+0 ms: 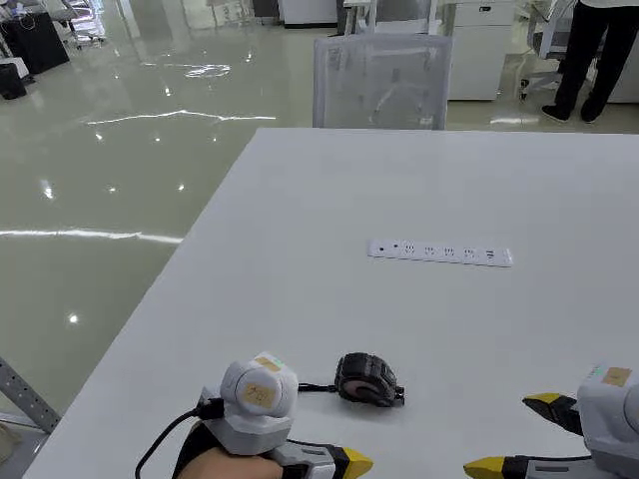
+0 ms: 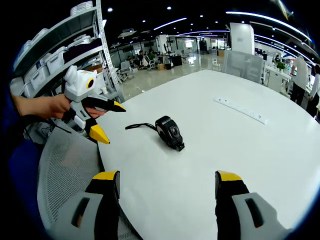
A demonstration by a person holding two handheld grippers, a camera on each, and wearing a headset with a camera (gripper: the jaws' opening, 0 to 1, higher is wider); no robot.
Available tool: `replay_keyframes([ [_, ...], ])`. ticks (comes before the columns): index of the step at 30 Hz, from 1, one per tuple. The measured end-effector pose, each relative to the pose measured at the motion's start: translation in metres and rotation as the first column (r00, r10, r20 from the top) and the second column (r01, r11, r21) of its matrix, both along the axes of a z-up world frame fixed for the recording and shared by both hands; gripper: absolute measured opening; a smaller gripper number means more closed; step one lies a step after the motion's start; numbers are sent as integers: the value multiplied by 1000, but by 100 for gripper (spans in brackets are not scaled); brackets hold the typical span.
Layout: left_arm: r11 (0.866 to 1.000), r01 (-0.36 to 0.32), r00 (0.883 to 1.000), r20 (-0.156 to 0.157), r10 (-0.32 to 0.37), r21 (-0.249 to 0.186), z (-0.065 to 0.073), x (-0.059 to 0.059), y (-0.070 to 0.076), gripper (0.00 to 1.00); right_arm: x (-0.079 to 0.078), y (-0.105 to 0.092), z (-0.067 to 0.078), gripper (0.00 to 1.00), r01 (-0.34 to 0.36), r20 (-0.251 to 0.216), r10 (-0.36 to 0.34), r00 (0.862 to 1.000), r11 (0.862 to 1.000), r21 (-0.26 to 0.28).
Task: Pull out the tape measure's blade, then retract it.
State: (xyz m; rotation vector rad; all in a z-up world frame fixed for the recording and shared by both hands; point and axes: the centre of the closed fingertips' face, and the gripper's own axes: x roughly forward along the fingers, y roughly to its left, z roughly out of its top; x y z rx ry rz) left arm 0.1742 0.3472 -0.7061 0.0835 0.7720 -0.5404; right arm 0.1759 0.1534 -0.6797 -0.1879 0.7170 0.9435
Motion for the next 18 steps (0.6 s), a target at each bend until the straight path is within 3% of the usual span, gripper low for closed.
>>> replay_keyframes([
  [5,1000,-5,1000,-4,5,14,2,-7,9,90,-10,-10,4,76,21,-9,-21,1000,1000,-3],
  [7,1000,-17,1000,10,17,24,4,-8,15,90,-13,-14,5,76,31,-9,-31,999,1000,-5],
  [9,1000,-21,1000,-4,21,14,3,-12,19,90,-15,-19,6,77,40,-10,-40,999,999,-9],
  [18,1000,-18,1000,-11,19,23,11,-26,31,89,-22,-34,15,79,56,-6,-57,998,998,-28],
])
